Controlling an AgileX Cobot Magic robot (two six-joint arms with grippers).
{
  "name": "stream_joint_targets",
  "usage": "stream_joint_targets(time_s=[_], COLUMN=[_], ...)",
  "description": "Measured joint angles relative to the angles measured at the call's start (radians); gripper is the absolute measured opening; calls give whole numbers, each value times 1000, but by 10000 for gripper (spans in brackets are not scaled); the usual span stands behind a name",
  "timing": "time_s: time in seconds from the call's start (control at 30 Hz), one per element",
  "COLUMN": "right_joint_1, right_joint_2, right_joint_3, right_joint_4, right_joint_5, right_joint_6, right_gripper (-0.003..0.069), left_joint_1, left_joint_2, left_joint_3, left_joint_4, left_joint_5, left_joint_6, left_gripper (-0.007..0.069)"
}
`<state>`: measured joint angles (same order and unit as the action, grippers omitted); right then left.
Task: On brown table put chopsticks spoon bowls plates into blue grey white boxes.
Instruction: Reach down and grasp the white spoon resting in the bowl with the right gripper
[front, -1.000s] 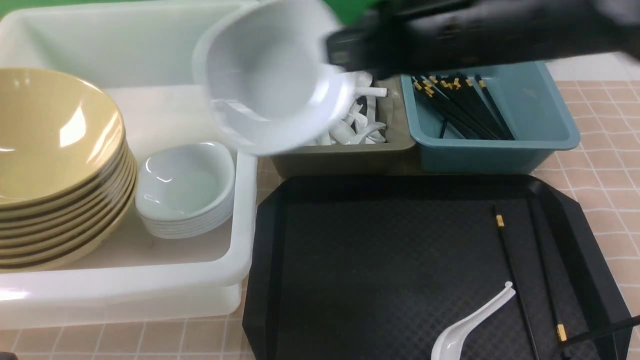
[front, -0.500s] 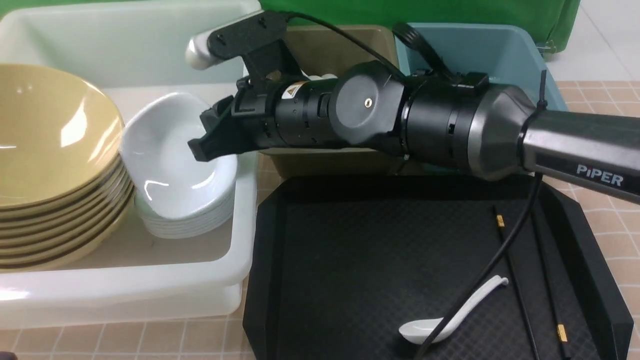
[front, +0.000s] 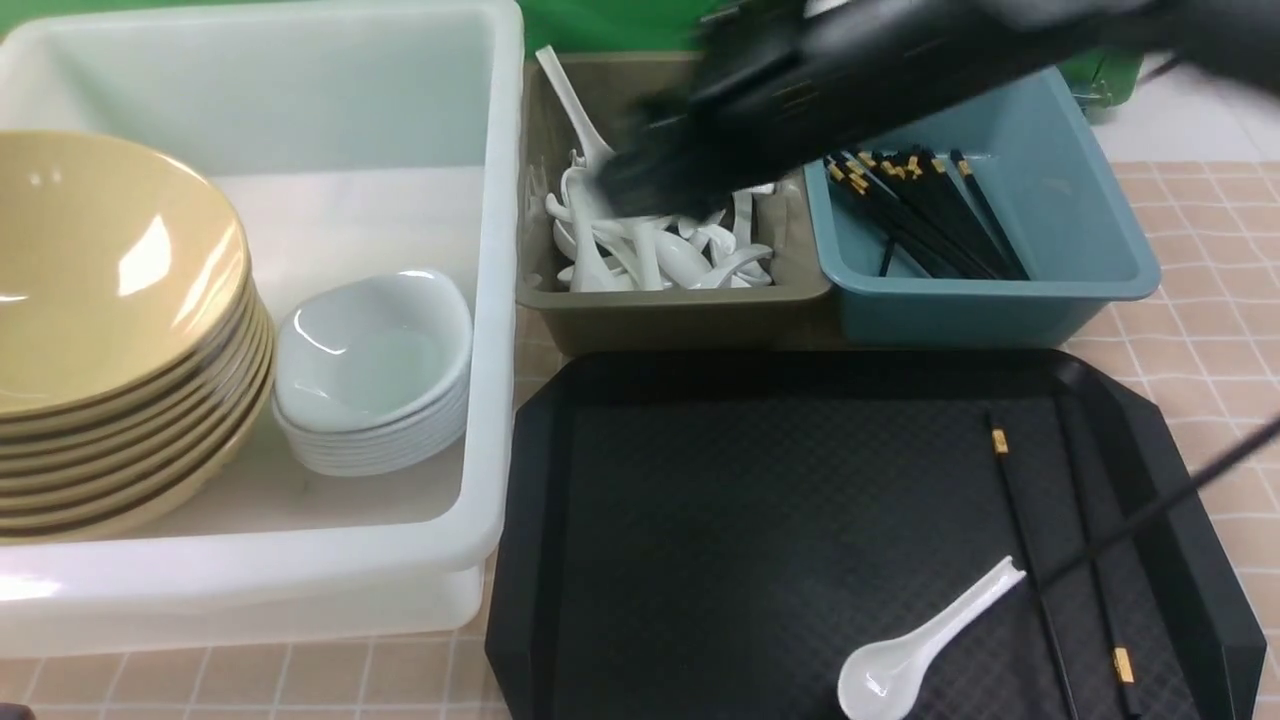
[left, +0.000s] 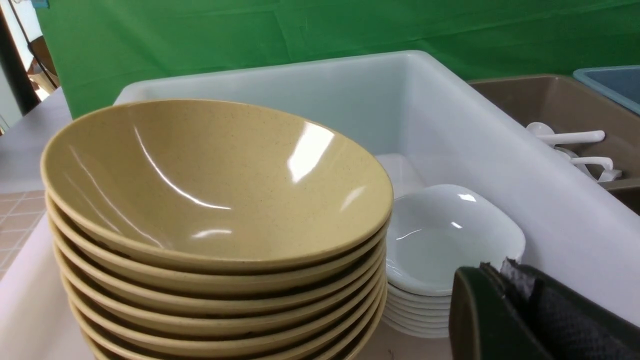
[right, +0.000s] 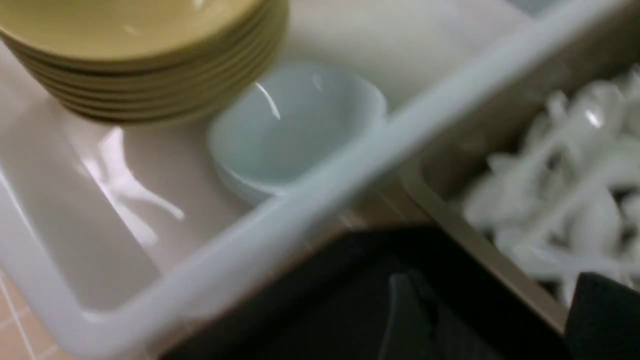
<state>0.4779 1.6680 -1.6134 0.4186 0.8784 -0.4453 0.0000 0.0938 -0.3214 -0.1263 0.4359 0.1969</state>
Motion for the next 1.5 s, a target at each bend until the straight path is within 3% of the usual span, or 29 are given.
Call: stream_joint_targets(time_s=[0.13,0.23,0.47,0.73,1.0,1.17,1.23,1.27,1.37,1.5], right_joint_1=[-137,-150,-52,113,158,158,158,158,158,158], right_joint_2=[-80,-140,-210,-112,5,16,19,20,13,-50], right_joint_3=[146,353,736,787,784,776,765,762,725,689], right_joint_4=[-43,-51,-47,-36,-25,-23,-24,-24,-24,-33], right_joint_5=[111,90,-95,-268,-319,-334,-332,-327,-226,-189], right_joint_6=[92,109,-52,-178,-283,-291,-270,-262,-212,-205], right_gripper=[442,438,437,437,431,335,237,229,118,78], left_joint_1=[0,0,0,0,0,0,0,0,0,0], left_joint_2=[1,14,77,82,82,82,82,82,82,82], left_joint_3=[15,41,58,58,58,58,58,58,58,58], left_joint_4=[-9,-50,-94,-91,-91,-89,-89,-89,-88,-88], left_joint_5=[-65,-151,-210,-218,-218,-218,-218,-218,-218,-218], left_joint_6=[-6,-16,-29,-30,-30,-30,-30,-30,-29,-29], left_gripper=[1,1,1,1,1,1,1,1,1,1])
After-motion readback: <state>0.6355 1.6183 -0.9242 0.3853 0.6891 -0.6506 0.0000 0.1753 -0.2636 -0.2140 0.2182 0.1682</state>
